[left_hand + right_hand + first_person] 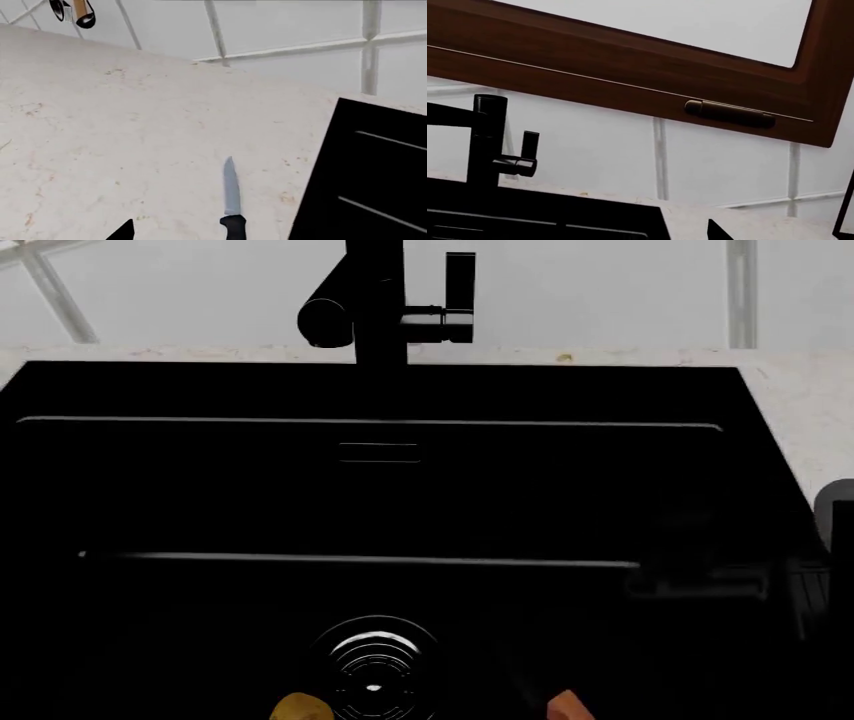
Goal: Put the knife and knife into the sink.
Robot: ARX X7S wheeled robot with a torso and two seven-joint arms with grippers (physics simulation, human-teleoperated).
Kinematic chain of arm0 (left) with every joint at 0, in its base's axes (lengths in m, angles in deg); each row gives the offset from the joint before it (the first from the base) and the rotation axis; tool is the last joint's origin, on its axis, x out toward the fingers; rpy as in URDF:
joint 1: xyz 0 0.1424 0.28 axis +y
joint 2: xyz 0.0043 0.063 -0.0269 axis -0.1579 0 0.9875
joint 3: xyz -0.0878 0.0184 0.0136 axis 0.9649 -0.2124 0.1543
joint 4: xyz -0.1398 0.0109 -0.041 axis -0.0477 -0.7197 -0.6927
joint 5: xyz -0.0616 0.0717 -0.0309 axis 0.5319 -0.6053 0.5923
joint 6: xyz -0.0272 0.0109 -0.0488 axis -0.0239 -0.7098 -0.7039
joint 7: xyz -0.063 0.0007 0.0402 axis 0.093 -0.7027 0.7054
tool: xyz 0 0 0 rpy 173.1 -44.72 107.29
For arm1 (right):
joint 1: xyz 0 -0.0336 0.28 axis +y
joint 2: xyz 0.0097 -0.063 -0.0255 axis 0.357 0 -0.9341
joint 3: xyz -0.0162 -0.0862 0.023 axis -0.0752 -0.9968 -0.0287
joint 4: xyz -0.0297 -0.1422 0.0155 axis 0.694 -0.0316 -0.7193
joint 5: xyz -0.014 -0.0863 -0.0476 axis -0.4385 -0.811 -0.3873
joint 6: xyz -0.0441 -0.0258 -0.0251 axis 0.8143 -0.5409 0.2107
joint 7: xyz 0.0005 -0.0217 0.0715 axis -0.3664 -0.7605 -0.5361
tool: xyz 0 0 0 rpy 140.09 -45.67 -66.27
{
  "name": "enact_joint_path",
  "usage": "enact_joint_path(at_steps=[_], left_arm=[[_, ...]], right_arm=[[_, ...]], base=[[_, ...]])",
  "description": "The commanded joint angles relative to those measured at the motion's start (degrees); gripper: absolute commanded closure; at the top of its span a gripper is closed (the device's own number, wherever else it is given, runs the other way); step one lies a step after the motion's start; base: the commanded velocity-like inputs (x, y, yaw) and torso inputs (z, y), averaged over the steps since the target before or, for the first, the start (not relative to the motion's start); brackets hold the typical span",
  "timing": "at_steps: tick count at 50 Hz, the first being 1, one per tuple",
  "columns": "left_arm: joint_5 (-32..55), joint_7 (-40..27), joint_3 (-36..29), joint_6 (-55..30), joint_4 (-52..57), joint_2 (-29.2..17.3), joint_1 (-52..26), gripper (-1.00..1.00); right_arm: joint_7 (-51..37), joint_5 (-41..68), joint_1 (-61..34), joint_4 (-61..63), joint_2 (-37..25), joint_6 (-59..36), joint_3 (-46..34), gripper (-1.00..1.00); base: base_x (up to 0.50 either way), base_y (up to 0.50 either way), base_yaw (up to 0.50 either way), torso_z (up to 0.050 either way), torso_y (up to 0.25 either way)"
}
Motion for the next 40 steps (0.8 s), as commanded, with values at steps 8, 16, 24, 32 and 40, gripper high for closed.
enact_joint_path(at_steps=[8,16,24,32,40], left_arm=[[1.80,1.63,-4.77,2.17,-12.93,-6.68,0.37,-1.00],[-6.89,7.64,-9.83,5.72,-14.52,-4.47,-3.24,-1.00],[-11.33,11.68,-15.07,8.35,-16.09,-0.31,-5.89,-1.00],[-13.38,12.54,-17.22,10.14,-16.33,2.42,-6.24,-1.00],[-16.22,14.21,-16.73,12.91,-16.64,3.40,-4.59,-1.00]], right_arm=[[1.50,-1.10,1.72,-1.51,1.10,1.48,-0.63,-1.00],[2.34,-1.81,1.60,-2.32,2.00,1.66,-1.30,-1.00],[3.12,-2.34,1.76,-3.34,2.78,2.04,-1.76,-1.00],[3.97,-2.94,0.77,-3.98,3.68,1.60,-2.58,-1.00],[3.95,-2.93,1.39,-4.06,3.69,1.99,-2.43,-1.00]], base=[[0.00,0.00,0.00,0.000,0.000],[0.00,0.00,0.00,0.000,0.000],[0.00,0.00,0.00,0.000,0.000],[0.00,0.00,0.00,0.000,0.000],[0.00,0.00,0.00,0.000,0.000]])
